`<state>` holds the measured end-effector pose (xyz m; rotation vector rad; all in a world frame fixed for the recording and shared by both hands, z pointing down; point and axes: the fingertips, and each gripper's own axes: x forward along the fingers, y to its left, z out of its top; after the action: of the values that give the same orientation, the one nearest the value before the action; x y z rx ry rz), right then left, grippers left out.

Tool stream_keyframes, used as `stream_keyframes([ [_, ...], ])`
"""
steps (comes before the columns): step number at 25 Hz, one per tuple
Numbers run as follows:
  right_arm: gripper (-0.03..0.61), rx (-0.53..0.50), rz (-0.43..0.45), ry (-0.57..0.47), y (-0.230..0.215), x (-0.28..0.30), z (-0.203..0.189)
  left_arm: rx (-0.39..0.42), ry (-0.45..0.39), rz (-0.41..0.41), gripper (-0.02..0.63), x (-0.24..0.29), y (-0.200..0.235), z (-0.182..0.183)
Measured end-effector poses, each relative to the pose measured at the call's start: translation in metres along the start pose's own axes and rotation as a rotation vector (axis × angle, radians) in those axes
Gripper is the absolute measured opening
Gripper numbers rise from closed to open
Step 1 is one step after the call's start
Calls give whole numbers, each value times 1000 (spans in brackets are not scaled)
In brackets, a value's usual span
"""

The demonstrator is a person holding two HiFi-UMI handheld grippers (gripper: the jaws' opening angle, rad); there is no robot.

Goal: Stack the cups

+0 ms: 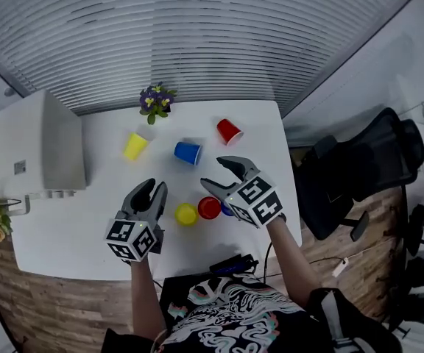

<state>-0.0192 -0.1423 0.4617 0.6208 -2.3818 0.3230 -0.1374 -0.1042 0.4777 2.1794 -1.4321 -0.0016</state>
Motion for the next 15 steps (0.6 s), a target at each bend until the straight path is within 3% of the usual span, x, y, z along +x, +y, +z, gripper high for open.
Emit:
stream_keyframes([
  [2, 265, -12, 7, 26, -2, 11, 2, -22, 7, -4, 126, 6, 8, -1],
  [5, 267, -35, 15, 66, -6, 26, 4, 11, 58, 7, 156, 14, 17, -10],
  [15, 278, -115, 38, 179, -21, 67, 8, 40, 147, 3, 156, 36, 30, -24],
])
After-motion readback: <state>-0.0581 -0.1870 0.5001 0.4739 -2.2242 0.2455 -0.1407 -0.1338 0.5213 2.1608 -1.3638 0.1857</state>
